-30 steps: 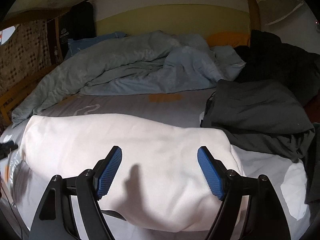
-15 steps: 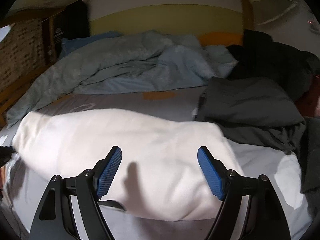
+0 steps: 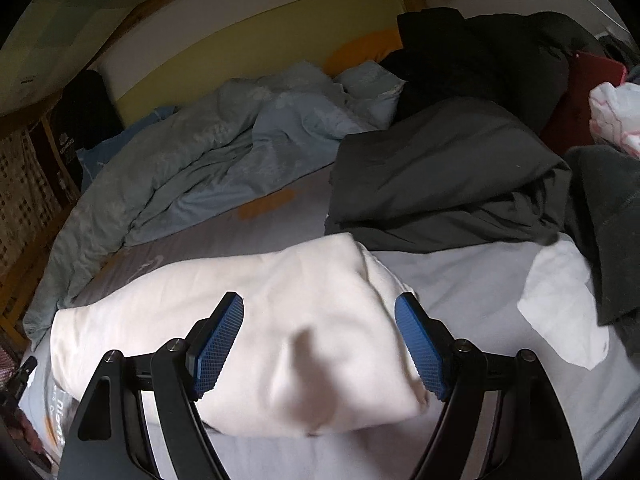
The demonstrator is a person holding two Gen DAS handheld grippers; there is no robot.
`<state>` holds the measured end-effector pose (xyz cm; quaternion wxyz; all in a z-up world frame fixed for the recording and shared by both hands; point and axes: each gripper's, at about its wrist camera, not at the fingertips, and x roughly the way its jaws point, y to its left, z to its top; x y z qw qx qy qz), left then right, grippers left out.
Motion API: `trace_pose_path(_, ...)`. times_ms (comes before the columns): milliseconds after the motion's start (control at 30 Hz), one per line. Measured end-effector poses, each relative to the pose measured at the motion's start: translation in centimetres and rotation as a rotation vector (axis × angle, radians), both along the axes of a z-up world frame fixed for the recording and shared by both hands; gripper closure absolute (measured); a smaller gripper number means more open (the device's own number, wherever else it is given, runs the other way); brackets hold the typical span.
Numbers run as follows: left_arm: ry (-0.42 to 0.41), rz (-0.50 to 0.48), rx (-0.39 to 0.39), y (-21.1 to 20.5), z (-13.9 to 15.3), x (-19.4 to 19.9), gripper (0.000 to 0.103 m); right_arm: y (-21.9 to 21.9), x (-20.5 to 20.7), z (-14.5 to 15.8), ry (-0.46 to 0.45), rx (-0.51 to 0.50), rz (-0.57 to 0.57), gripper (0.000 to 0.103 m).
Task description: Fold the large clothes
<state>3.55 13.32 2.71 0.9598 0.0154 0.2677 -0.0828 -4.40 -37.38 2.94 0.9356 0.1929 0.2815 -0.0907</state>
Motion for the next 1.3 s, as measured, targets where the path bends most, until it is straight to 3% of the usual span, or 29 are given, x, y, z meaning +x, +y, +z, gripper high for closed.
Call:
trace_pose_path(67,-0.008,-0.066,-0.042,-2.0,0.2,-0.2,0.100,-0.3,-0.9,-0.1,-0.006,0.021,0.010,0.023)
trace_pose_path(233,-0.096,-0.169,0.034,-8.5,0.8,-1.4,0.091,-0.9,-3.8,-1.3,-0.009,0.082,0.021,0.023)
trace_pose_path(333,-0.071,-0.244,-0.058,-12.3,1.5,-0.9,0.090,-0.6,-5.2,-3.7,0.043,0.063,-0.060,0.023)
trace_pose_path(433,-0.041,-0.305,-0.087,-15.7,1.2,0.0,0.089,-0.8,-4.8,-6.1,0.074,0.264,0.040,0.023)
trace_pose_path(600,0.039,-0.301,-0.039,-18.8,-1.8,1.9,0.089,-2.2,-2.3,-8.3,0.036,0.506,0.183,0.020)
trace_pose_path(667,0.029,-0.295,-0.035,-19.1,-2.7,1.5,0.089,-2.8,-0.6,-9.6,0.078,0.581,0.180,0.017)
trace_pose_path(733,0.010,-0.295,-0.005,-19.3,-2.8,1.2,0.089,-3.1,-0.2,-9.8,0.037,0.621,0.112,0.014)
trace_pose_path(867,0.026,-0.288,0.036,-20.2,-3.4,1.1,0.089,-2.4,0.7,-9.6,0.006,0.587,0.053,0.012)
trace_pose_path(1067,0.128,-0.296,-0.090,-18.9,-4.9,2.9,0.089,-1.6,2.0,-9.0,-0.032,0.473,-0.032,0.014)
trace_pose_path(1100,0.133,-0.299,-0.092,-18.8,-4.9,2.9,0.089,-1.2,1.9,-8.9,-0.044,0.442,-0.077,0.025)
trace_pose_path(1133,0.138,-0.301,-0.092,-18.7,-4.9,2.9,0.089,-0.9,1.6,-8.6,-0.044,0.401,-0.119,0.049)
trace_pose_path(1200,0.142,-0.296,-0.083,-18.7,-4.9,2.7,0.089,-0.1,2.0,-7.3,-0.040,0.306,-0.142,0.067)
trace_pose_path(1300,0.154,-0.280,-0.092,-18.5,-4.9,2.7,0.089,3.2,2.0,-2.7,-0.038,0.063,-0.116,0.076)
